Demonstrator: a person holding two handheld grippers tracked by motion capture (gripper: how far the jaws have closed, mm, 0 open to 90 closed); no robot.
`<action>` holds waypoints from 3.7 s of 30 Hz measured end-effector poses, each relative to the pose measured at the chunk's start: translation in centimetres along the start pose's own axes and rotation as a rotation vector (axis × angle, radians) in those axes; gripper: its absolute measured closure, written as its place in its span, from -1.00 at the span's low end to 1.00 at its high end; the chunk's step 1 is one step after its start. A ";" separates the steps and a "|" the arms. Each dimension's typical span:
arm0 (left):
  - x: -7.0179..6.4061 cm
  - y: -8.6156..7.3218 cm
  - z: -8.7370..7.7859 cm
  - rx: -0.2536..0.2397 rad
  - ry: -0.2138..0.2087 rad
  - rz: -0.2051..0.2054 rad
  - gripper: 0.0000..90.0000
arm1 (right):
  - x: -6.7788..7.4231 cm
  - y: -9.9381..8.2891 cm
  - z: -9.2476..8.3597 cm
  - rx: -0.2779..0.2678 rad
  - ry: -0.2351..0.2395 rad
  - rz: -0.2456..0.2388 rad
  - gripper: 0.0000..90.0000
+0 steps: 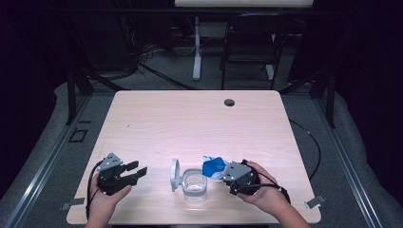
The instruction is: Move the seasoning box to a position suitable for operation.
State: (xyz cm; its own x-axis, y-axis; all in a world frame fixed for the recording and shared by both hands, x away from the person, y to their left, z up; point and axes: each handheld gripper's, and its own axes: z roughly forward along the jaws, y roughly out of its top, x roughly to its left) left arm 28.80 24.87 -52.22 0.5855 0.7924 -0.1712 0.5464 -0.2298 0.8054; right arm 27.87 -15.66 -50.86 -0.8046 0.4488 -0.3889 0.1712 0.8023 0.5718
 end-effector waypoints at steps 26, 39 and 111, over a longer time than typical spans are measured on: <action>0.1 0.0 0.0 0.004 0.001 -0.004 0.16 | 1.1 0.6 0.9 0.069 -0.039 -0.148 -0.05; 0.1 0.0 0.0 0.005 0.000 -0.004 0.16 | 1.3 1.2 0.8 0.100 -0.087 -0.196 -0.05; 0.7 -0.2 -0.2 -0.004 0.011 -0.022 0.15 | 1.4 2.9 0.5 0.201 -0.152 -0.316 -0.05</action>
State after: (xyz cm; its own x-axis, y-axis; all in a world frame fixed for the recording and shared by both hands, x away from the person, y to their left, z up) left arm 29.01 25.61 -52.37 0.5668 0.8034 -0.1822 0.5565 -0.2103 0.8038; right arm 27.49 -12.54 -50.11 -0.7447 0.2087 -0.6339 0.0488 0.9643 0.2602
